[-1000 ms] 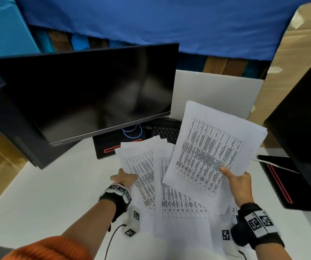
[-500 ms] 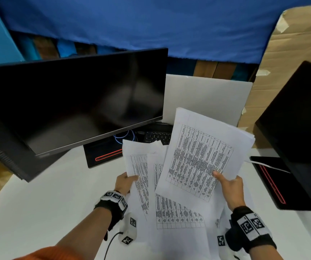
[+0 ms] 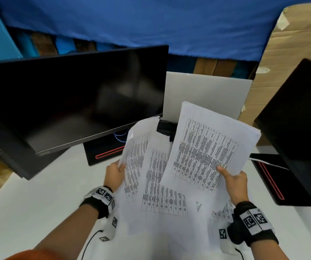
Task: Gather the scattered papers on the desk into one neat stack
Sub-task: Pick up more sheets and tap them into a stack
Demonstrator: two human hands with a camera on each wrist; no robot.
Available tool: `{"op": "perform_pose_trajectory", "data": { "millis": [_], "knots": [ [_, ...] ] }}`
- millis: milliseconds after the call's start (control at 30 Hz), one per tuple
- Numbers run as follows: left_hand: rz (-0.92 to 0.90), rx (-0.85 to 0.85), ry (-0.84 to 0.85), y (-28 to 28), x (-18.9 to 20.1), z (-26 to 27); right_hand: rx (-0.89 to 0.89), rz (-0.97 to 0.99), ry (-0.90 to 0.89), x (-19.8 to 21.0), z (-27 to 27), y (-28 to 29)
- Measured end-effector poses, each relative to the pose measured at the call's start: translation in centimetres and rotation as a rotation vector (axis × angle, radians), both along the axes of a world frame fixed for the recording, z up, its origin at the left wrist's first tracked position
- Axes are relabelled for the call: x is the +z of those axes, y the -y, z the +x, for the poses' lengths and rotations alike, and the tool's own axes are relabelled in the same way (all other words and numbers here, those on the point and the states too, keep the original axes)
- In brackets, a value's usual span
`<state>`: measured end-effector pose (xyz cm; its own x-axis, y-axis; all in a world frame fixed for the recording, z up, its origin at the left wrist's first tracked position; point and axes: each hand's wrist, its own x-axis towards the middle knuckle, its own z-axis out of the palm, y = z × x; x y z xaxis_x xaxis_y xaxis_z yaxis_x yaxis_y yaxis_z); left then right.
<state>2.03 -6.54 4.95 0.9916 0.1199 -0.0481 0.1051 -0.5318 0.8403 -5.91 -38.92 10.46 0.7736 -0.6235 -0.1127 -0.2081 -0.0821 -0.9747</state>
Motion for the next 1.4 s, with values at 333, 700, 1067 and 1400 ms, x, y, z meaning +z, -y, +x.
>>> {"op": "perform_pose_trajectory", "data": {
  "millis": [333,700,1067,1400],
  "knots": [
    [-0.056,0.199,0.454,-4.9,7.3,2.3,0.009,-0.064,-0.042,0.9,0.8,0.7],
    [-0.518,-0.023,0.380,-1.1,14.6,3.9,0.248,-0.081,0.117,7.7,3.9,-2.1],
    [-0.657,-0.269,0.097,3.4,9.7,2.2,0.350,0.141,0.049,8.6,2.7,-5.3],
    [-0.727,-0.279,0.288,4.0,12.8,1.5,0.419,0.027,0.175,9.5,2.1,-5.1]
  ]
}}
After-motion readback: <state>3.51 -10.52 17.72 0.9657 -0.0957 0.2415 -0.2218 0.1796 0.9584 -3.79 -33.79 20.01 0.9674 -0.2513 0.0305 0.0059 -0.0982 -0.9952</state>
